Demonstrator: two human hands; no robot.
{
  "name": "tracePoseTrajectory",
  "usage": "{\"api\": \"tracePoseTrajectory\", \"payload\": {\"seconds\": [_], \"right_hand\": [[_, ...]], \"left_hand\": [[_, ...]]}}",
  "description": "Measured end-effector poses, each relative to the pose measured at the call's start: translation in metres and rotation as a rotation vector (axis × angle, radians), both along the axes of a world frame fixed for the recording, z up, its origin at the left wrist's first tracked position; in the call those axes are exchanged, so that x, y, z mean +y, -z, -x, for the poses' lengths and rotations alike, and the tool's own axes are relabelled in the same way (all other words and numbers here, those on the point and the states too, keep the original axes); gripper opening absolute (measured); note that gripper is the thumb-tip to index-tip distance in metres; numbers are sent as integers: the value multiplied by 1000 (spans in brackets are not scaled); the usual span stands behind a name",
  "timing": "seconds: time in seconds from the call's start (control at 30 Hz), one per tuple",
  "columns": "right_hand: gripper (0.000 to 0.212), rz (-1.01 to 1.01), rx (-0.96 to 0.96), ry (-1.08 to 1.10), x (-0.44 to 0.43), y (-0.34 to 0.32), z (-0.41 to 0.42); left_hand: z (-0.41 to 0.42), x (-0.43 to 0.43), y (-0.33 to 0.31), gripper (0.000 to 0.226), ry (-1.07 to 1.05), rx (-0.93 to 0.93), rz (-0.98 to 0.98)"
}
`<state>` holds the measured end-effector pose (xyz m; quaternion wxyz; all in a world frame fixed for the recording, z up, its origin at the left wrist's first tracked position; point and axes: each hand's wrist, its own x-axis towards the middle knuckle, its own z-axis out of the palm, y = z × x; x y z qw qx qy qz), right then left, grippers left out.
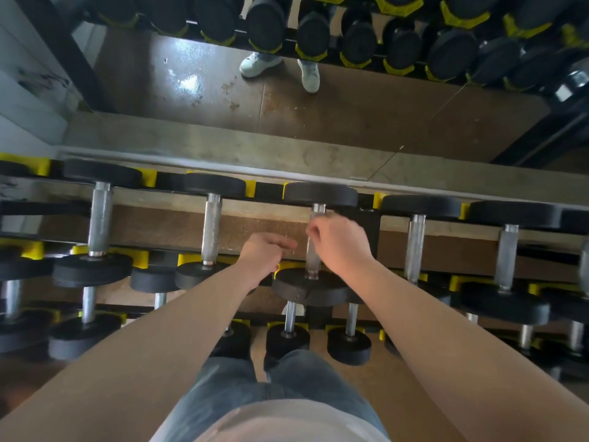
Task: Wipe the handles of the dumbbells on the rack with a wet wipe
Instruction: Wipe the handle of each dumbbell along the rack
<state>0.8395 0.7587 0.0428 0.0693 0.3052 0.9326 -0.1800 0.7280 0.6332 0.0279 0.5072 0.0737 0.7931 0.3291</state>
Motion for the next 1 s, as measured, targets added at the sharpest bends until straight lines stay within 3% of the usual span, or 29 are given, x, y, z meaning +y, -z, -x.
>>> {"api": "tracePoseTrajectory", "payload": {"seconds": [0.1, 0.2, 0.3, 0.37, 0.5, 0.67, 0.8, 0.9, 1.0], "right_hand": [[19, -70, 146, 53, 6, 1, 1], [19, 86, -7, -133, -11, 6, -15], [19, 166, -125, -215, -17, 10, -27], [16, 261, -36, -72, -16, 8, -27], [12, 511, 185, 372, -14, 0, -19], [15, 1032, 467, 864, -14, -3, -12], [15, 948, 459, 843, -14, 1, -11], [15, 814, 427, 839, -11, 7, -13], [18, 816, 415, 928, -6, 10, -18]], "left_hand": [[1, 1, -3, 45, 8, -7, -9], [0, 3, -6, 46, 8, 9, -7], [-3, 4, -10, 32, 49, 28, -37], [-5, 4, -10, 17, 97, 34, -69], [-6, 9, -15, 17, 129, 3, -137], [-6, 15, -20, 20, -1, -77, -176], [-7, 23, -16, 7, 8, 32, -175], [-7, 37, -13, 14, -108, 79, -138], [-2, 50, -7, 12, -143, 89, -111]]}}
